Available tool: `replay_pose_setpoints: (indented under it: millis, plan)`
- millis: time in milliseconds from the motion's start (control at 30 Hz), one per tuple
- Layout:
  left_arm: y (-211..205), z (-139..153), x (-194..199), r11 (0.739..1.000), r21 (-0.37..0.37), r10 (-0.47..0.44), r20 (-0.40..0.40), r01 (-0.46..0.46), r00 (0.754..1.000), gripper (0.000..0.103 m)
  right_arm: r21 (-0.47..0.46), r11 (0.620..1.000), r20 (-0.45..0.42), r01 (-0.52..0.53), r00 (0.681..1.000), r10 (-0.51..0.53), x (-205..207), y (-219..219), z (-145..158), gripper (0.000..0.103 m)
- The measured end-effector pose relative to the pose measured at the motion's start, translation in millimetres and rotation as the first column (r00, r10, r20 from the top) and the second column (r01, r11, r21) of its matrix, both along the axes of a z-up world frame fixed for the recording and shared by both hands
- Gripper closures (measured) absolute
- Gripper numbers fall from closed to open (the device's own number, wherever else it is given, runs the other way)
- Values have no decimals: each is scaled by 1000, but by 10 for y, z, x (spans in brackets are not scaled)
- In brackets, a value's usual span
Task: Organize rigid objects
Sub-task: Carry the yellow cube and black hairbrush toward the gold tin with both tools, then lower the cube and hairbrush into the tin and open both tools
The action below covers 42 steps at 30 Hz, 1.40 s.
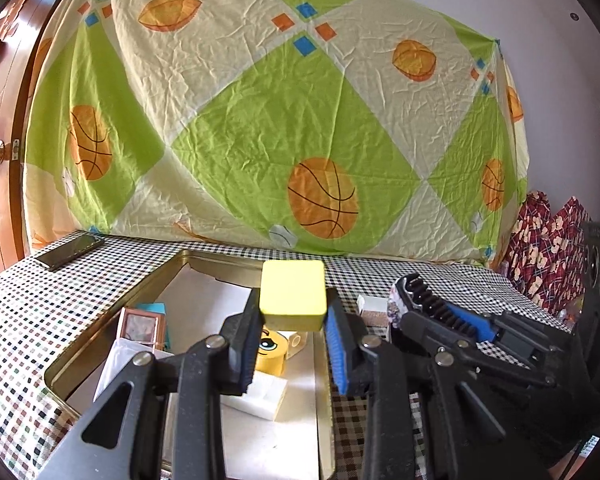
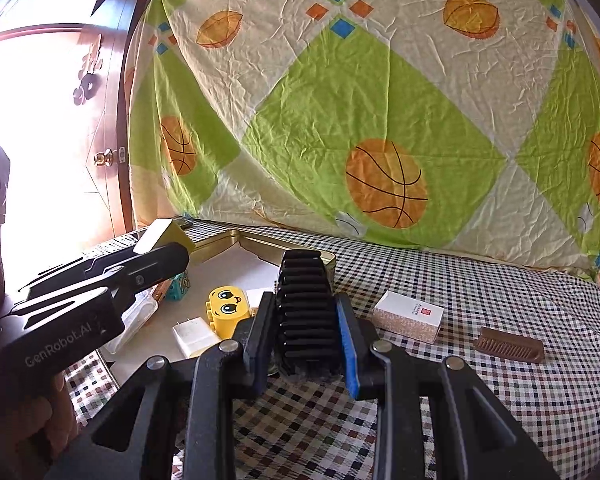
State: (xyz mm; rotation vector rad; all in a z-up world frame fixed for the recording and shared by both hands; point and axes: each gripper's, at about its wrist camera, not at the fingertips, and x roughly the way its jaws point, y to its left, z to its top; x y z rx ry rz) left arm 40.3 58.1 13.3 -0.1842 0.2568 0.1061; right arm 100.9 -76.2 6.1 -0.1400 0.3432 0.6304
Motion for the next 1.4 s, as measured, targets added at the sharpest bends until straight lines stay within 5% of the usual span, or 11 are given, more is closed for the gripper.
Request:
replay_pose_setpoints:
  millis: [1400]
  plan:
    - [573,-22,-47,997,14,72,-51,-71,996,74,-74,993,23,-94,995,96,-123,693,-30,72]
